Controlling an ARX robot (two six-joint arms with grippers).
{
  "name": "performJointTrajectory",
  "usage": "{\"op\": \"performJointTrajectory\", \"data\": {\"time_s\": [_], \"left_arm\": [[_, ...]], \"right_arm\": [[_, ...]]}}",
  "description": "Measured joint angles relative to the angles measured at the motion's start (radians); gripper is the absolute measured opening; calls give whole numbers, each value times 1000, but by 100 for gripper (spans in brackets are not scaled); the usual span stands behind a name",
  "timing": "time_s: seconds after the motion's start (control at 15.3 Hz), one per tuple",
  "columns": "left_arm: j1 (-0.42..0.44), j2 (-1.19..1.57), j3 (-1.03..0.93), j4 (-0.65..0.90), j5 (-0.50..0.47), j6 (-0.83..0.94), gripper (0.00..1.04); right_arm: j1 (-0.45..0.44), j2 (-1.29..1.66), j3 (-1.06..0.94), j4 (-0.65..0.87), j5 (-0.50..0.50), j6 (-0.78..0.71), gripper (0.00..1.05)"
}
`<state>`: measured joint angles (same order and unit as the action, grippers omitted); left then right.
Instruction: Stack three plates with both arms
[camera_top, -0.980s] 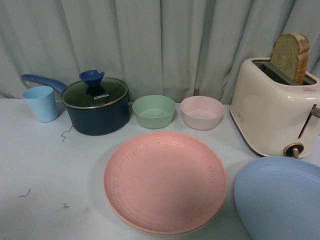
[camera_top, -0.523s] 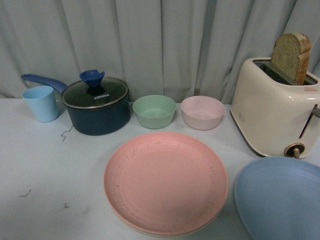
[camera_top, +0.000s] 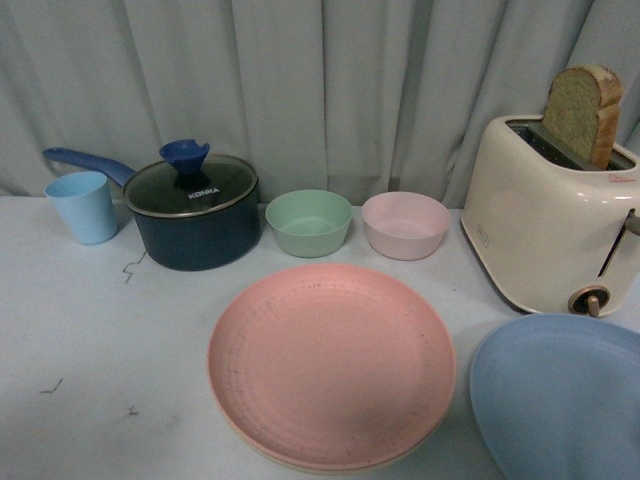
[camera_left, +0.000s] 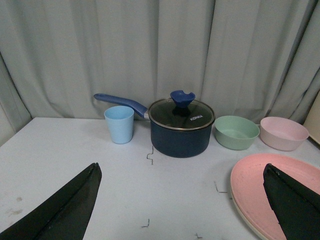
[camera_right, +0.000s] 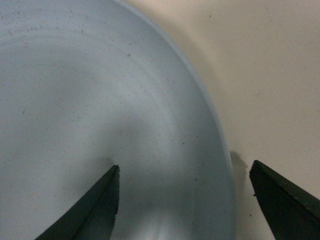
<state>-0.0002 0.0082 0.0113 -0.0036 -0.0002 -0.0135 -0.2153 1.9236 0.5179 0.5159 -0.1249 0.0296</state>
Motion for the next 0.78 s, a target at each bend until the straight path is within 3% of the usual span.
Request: {"op": "performJointTrajectory", "data": {"time_s": [0.46, 0.52, 0.65, 0.78], "left_arm": [[0, 0, 0, 0, 0, 0, 98], [0, 0, 0, 0, 0, 0, 98], [0, 0, 0, 0, 0, 0, 98], [0, 0, 0, 0, 0, 0, 98]], "right_arm": [[-51, -42, -43, 17, -52, -2, 11], [-71, -80, -69, 33, -86, -1, 5], [-119, -194, -152, 6, -132, -12, 3], [-180, -383, -261, -136, -205, -54, 3]]}}
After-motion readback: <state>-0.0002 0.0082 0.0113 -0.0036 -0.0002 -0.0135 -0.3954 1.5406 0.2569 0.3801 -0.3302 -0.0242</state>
